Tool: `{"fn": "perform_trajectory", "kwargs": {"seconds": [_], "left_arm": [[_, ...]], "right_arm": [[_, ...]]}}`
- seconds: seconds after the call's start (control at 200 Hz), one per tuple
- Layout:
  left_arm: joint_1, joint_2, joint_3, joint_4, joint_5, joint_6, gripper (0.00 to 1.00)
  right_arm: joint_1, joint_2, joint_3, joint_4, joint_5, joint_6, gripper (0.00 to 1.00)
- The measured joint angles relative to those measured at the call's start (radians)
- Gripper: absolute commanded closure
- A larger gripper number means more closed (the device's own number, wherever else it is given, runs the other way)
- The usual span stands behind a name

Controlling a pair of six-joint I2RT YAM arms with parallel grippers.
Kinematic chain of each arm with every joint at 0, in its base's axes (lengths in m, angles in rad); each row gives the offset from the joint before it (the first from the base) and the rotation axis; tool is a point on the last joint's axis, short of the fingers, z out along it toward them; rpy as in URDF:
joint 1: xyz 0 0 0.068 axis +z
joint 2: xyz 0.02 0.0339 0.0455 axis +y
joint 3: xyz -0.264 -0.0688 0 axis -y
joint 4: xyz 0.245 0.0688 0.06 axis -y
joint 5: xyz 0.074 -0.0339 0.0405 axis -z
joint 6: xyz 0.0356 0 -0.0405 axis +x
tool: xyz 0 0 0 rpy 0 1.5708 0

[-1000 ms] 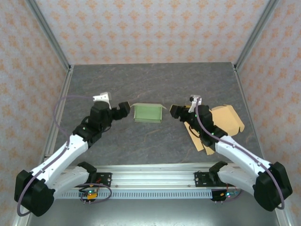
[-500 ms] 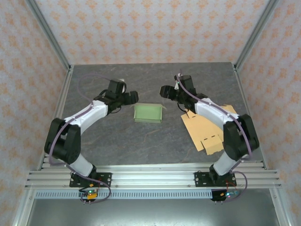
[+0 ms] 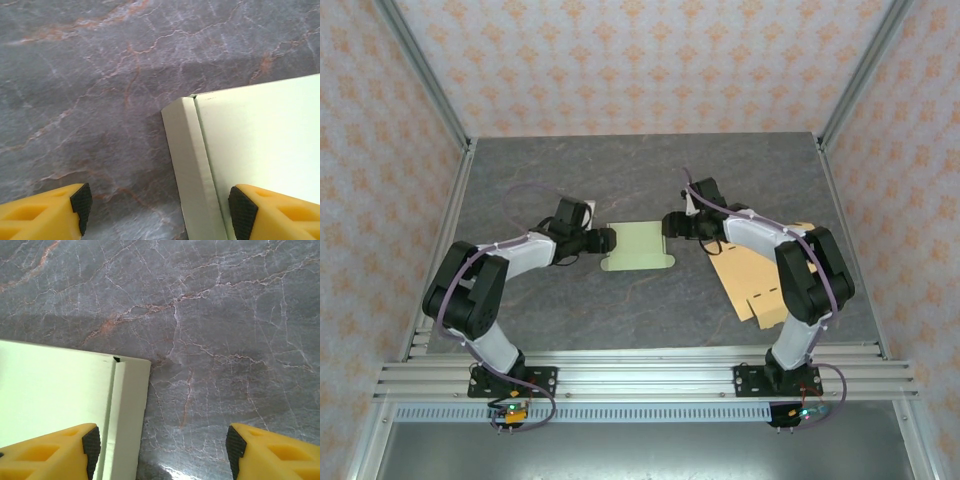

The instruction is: Fold the paper box

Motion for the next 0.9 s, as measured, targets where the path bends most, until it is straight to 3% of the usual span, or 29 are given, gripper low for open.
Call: {"fn": "perform_trajectory", "kwargs": {"seconds": [0.255, 0.501, 0.646, 0.896], "left_arm": [[-0.004, 0.0, -0.021, 0.041, 0.005, -0.027, 0.28], [0.01, 0.034, -0.024, 0.116, 0.14, -0.067, 0.63], [0.039, 0.056, -0.079, 0.267, 0.258, -0.101, 0.7], [0.092, 0.068, -0.134, 0.38, 0.35, -0.158, 0.74]], "right_arm": [[-0.011, -0.001, 0.003, -0.007, -0.084, 0.058, 0.33], [-0.092, -0.002, -0.063, 0.13, -0.299, 0.237, 0.25], [-0.145, 0.003, -0.106, 0.188, -0.408, 0.314, 0.24], [-0.145, 0.016, -0.123, 0.261, -0.519, 0.366, 0.23]]}}
